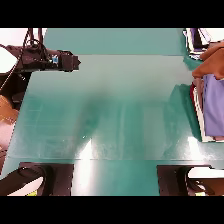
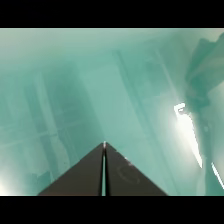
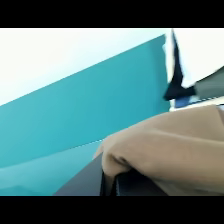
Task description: Fold the shirts.
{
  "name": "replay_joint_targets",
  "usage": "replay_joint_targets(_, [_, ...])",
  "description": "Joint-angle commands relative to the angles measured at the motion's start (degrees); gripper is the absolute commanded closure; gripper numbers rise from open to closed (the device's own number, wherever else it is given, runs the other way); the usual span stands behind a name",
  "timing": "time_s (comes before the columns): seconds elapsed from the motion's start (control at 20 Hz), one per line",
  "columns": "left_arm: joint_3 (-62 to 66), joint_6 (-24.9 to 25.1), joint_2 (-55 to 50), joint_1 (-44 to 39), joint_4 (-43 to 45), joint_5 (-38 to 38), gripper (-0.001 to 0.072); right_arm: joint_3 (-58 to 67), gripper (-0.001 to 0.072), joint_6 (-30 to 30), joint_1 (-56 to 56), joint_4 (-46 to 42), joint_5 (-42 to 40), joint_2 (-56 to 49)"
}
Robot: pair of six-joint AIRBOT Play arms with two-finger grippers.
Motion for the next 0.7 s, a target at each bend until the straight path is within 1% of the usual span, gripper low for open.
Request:
replay_joint_targets(0.0, [-0.02,0.02,-0.04,-0.04,0.02,-0.66,0.0683,-5.27,0.0700,0.15,-2.89,-2.80,2.03,6.27])
replay_joint_targets(0.2, [-0.02,0.04,-0.04,-0.04,0.02,-0.68,0.0683,-14.78,0.0700,0.11,-8.41,-3.87,7.76,14.47])
replay_joint_targets(0.35, [-0.02,0.04,-0.04,-0.04,0.02,-0.68,0.0683,-23.37,0.0699,0.15,-11.30,-14.16,12.50,20.94])
replay_joint_targets(0.5, [-0.02,0.07,-0.04,-0.04,0.02,-0.70,0.0683,-35.58,0.0699,1.60,-14.08,-21.75,13.51,27.96])
replay_joint_targets(0.65, [-0.02,0.09,-0.04,-0.04,0.02,-0.72,0.0683,-47.06,0.0698,3.30,-17.90,-26.82,13.55,33.40])
